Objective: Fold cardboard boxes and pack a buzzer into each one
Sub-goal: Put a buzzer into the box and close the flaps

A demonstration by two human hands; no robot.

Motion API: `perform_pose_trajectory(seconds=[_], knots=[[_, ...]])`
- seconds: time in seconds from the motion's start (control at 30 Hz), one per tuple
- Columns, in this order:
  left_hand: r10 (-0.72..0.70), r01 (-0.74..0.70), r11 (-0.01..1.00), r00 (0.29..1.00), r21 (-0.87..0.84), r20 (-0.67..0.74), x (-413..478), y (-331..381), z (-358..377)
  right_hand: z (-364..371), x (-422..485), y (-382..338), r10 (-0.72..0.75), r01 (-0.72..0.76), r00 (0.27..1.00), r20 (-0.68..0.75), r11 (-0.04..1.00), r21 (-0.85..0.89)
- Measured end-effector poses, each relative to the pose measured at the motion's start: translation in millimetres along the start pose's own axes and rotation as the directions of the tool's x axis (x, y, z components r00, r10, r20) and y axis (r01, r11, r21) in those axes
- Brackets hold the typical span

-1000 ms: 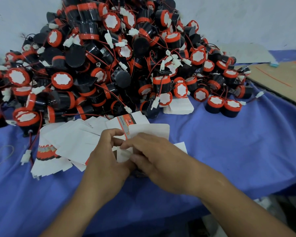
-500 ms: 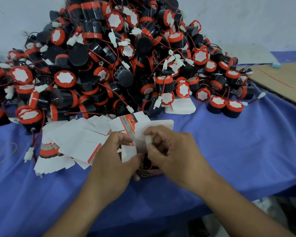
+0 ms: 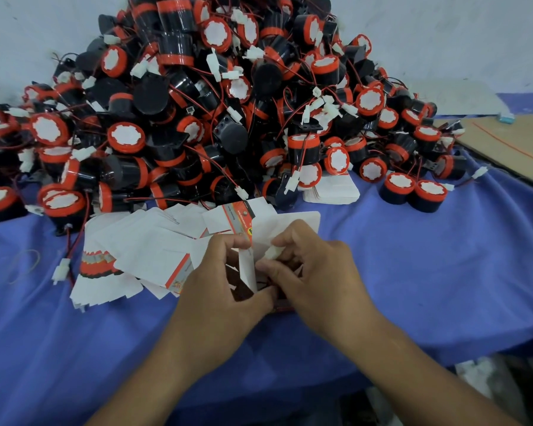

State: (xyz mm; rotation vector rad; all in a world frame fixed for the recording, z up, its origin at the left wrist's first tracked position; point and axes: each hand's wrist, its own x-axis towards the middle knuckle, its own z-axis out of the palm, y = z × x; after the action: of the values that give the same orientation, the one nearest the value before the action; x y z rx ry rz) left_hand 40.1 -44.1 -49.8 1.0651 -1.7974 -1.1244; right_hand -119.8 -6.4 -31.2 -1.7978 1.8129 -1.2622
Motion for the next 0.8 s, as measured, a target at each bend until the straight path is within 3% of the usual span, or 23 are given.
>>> perform_pose_trajectory(seconds=[0.1,0.27,0.33,0.47,0.67,0.8], knots=[[0.005,-0.005,1.0,0.998,-0.005,-0.06,1,-2,2,-3,0,0,0.015,-0.015,1.0,0.016,0.999,0.034],[-0.035,0.041,0.997,0.995,-0.06,0.09,1,4,4,-7,1,-1,0.098,-0.1,0.994,0.041,0.994,0.05],[-0.021,0.023,0.999,0.998,-0.033,0.06,1,4,5,-7,1,-1,0.114,-0.116,0.993,0.038,0.992,0.044],[-0.082,0.081,0.991,0.997,-0.102,-0.002,3,-2,8,-6,1,-1,0.029,-0.031,0.998,0.056,0.999,0.028],[-0.214,0.188,0.96,0.97,-0.208,-0.113,7,-5,19,-7,1,-1,-0.134,0.146,0.987,0.094,0.979,-0.14],[-0.166,0.141,0.974,0.977,-0.175,-0.136,7,-4,21,-13,0,-5,-0.157,0.205,0.96,0.231,0.957,-0.205]])
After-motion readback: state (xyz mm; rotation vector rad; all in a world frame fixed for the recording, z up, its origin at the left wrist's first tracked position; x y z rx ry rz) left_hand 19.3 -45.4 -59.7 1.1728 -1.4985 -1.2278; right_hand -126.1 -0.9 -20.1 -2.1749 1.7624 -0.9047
